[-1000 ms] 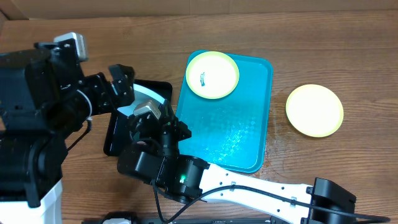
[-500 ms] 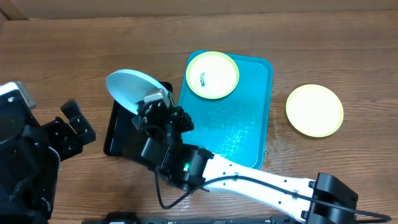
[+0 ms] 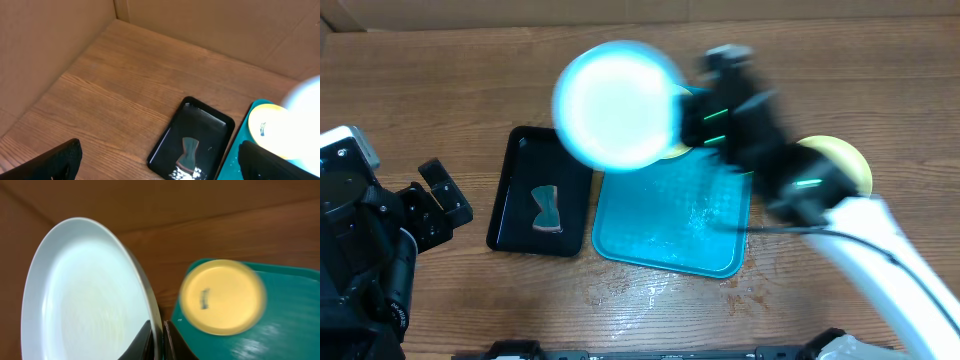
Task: Clean dirty plates on tray and stack at the side
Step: 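Carry the white plate right and set it on the yellow plate, then move the right gripper back to the teal tray's right edge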
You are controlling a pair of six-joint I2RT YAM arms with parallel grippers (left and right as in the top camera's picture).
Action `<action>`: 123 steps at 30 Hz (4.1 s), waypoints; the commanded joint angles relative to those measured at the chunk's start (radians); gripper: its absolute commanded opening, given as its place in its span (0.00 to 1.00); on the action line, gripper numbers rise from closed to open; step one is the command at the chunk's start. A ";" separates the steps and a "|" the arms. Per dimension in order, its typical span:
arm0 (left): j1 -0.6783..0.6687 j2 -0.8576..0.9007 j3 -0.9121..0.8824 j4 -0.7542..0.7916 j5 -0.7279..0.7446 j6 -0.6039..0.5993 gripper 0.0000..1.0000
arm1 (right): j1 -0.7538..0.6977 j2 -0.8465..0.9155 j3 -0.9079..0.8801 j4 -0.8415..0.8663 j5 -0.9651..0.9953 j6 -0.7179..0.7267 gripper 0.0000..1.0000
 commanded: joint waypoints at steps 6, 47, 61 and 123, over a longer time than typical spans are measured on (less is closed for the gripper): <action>0.001 -0.003 0.002 0.002 -0.017 -0.014 1.00 | -0.816 0.020 -0.020 -0.433 -0.306 -0.026 0.20; 0.001 -0.003 0.002 0.002 -0.017 -0.014 1.00 | -0.818 0.516 -0.159 0.093 -0.177 -0.241 0.21; 0.001 -0.003 0.002 0.002 -0.017 -0.014 1.00 | -0.803 0.483 -0.158 -0.459 -0.238 -0.159 0.09; 0.001 -0.003 0.002 0.002 -0.017 -0.014 1.00 | -0.380 -0.003 -0.496 -0.111 -0.391 -0.466 0.47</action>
